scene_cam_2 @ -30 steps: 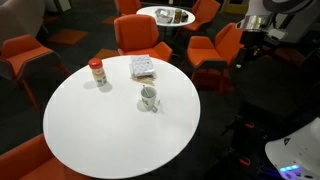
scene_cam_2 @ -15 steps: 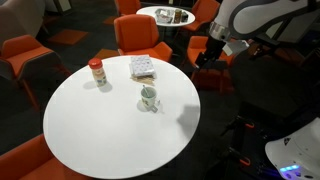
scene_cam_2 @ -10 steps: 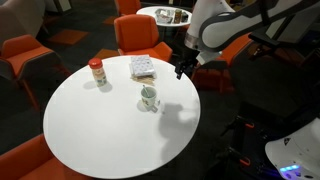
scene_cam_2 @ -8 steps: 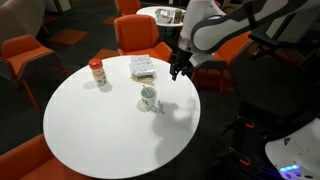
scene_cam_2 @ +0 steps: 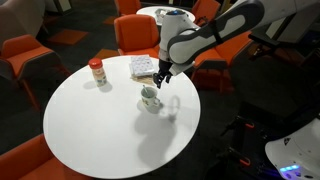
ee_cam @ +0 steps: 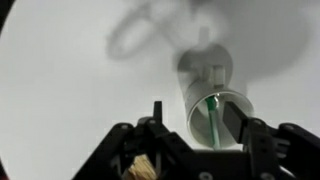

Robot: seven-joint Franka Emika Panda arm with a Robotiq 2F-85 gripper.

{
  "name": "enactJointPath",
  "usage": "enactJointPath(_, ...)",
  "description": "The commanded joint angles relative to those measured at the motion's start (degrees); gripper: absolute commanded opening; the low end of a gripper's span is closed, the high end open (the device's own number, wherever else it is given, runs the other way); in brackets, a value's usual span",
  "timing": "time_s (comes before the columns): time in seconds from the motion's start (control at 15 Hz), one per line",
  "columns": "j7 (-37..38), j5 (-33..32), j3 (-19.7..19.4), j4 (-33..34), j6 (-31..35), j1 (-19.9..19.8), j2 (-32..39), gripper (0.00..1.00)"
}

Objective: Put the pen in the mug on the table

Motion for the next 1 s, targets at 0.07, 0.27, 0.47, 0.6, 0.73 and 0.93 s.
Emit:
enactJointPath(0.07, 2.5, -0.2, 0.0, 6.7, -2.0, 1.3, 5.9, 0.54)
enactJointPath(0.27, 2.7, -0.3, 0.0, 10.4, -1.9, 2.1, 9.5, 0.42)
enactJointPath(0.47, 3.1, -0.4, -0.2, 14.2, -2.7, 2.8, 12.7, 0.33)
enactJointPath(0.6, 3.2, -0.3, -0.2, 16.3, -3.2, 2.9, 14.6, 0.35)
enactJointPath(0.73, 3.7, -0.5, -0.5, 17.9, -3.2, 3.2, 16.2, 0.37)
enactJointPath(0.93, 3.8, -0.6, -0.6, 19.9, -2.9, 3.3, 18.3, 0.32)
